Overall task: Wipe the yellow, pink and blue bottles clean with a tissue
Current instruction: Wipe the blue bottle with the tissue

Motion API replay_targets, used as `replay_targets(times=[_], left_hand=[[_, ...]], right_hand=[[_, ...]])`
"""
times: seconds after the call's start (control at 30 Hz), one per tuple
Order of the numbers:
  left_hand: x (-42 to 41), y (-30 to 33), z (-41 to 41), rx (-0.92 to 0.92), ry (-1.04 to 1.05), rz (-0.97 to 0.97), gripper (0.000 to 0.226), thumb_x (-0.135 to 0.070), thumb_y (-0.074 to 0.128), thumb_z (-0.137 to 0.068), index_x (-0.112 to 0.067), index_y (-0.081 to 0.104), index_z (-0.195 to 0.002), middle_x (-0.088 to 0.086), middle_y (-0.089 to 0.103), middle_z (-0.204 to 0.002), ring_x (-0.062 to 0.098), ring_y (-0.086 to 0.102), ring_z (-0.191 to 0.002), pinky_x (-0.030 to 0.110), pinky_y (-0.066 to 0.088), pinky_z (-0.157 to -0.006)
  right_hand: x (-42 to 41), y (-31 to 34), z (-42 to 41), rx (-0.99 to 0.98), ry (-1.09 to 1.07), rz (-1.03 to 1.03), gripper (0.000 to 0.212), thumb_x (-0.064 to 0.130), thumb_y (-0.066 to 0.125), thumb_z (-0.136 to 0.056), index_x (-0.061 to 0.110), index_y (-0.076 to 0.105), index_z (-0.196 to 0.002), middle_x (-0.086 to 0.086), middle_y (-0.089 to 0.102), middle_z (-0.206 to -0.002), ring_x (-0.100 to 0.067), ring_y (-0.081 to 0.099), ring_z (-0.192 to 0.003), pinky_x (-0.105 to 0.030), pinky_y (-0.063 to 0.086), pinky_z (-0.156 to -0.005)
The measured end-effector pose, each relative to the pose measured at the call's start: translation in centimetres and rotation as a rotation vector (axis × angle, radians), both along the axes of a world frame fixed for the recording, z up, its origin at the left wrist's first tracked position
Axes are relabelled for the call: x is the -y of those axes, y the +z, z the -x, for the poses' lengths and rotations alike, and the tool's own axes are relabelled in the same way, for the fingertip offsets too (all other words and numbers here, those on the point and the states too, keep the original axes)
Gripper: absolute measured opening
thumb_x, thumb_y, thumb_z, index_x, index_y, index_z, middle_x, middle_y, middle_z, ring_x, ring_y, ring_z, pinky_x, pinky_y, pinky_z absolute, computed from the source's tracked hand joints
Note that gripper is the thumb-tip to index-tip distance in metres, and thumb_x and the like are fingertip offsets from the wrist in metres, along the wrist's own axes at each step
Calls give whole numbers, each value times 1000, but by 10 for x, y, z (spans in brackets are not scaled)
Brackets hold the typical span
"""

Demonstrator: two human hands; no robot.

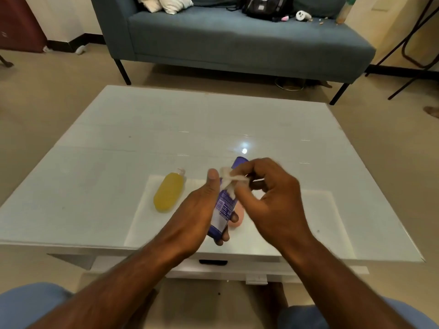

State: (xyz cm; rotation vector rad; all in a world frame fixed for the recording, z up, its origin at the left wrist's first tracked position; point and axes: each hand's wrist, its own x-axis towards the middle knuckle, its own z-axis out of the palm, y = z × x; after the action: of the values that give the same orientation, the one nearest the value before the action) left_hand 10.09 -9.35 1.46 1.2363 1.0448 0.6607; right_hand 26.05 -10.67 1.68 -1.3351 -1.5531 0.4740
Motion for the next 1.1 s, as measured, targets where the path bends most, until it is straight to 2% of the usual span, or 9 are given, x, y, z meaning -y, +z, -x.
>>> replay_targets(times=[0.1, 0.2, 0.3, 0.43, 0.5, 0.57, 0.7, 0.9, 1.1], left_hand=[[1, -1, 2, -82, 68, -201, 84, -83, 11, -79, -19, 66, -80, 15, 69, -68, 26, 70, -61, 44, 62, -60], [0, -10, 7, -149, 6, -263, 98, -100, 13, -62, -25, 64, -101, 6, 72, -76, 23, 71, -61, 33, 59, -56], [1, -13, 7, -143, -4, -243, 107, -102, 17, -59, -24, 60, -119, 5, 74, -84, 25, 73, -64, 34, 60, -57], [0, 0, 0, -11, 127, -129, 79, -78, 13, -78, -25, 71, -89, 11, 73, -71, 25, 71, -62, 42, 60, -58], [-5, 2, 1, 55, 192, -34, 79, -73, 11, -82, -25, 72, -93, 17, 73, -77, 28, 73, -71, 46, 60, -65], [-7, 2, 3, 100, 178, 43, 84, -76, 13, -83, -18, 69, -109, 19, 74, -86, 31, 72, -72, 46, 60, -64], [-4, 4, 2, 82, 62, 142, 71, -68, 22, -89, -14, 66, -105, 18, 73, -83, 30, 67, -63, 35, 57, -60], [-11, 3, 8, 68, 249, 90, 53, -55, 35, -98, -13, 63, -113, 13, 73, -83, 26, 68, -64, 37, 57, -60], [0, 11, 7, 71, 26, 94, 51, -50, 32, -102, -10, 61, -113, 17, 71, -82, 33, 65, -65, 36, 56, -59]], right_hand=[[12, -3, 15, 126, 202, 16, 17, 5, 75, -86, 19, 72, -95, 15, 67, -91, -8, 65, -86, -11, 49, -74], [-4, 0, 1, 53, 19, -17, 14, 7, 74, -91, 20, 72, -97, 13, 68, -94, -8, 67, -88, -12, 53, -71], [-14, 4, -16, 76, -159, -32, 6, 18, 72, -95, 22, 70, -100, 16, 66, -93, -4, 66, -91, -9, 54, -72], [10, -4, 10, 37, 99, 17, 13, 14, 74, -88, 19, 70, -99, 12, 66, -97, -4, 66, -92, -8, 51, -73], [17, -7, 22, 68, 213, 45, 17, 15, 75, -87, 21, 70, -102, 12, 66, -99, -5, 65, -92, -8, 50, -74], [8, -7, 17, 49, 163, 53, 19, 14, 75, -89, 24, 70, -104, 12, 66, -101, -5, 66, -95, -9, 52, -74], [-13, 2, -10, -22, -96, 30, 15, 15, 73, -95, 27, 66, -101, 14, 68, -97, -8, 68, -92, -13, 55, -73], [11, -6, 14, -52, 118, 64, 16, 14, 77, -88, 21, 67, -99, 8, 68, -100, -4, 68, -94, -9, 55, -72], [-10, 2, -11, -210, -128, 54, 11, 20, 73, -96, 14, 70, -104, 6, 73, -98, -11, 70, -93, -14, 56, -74]])
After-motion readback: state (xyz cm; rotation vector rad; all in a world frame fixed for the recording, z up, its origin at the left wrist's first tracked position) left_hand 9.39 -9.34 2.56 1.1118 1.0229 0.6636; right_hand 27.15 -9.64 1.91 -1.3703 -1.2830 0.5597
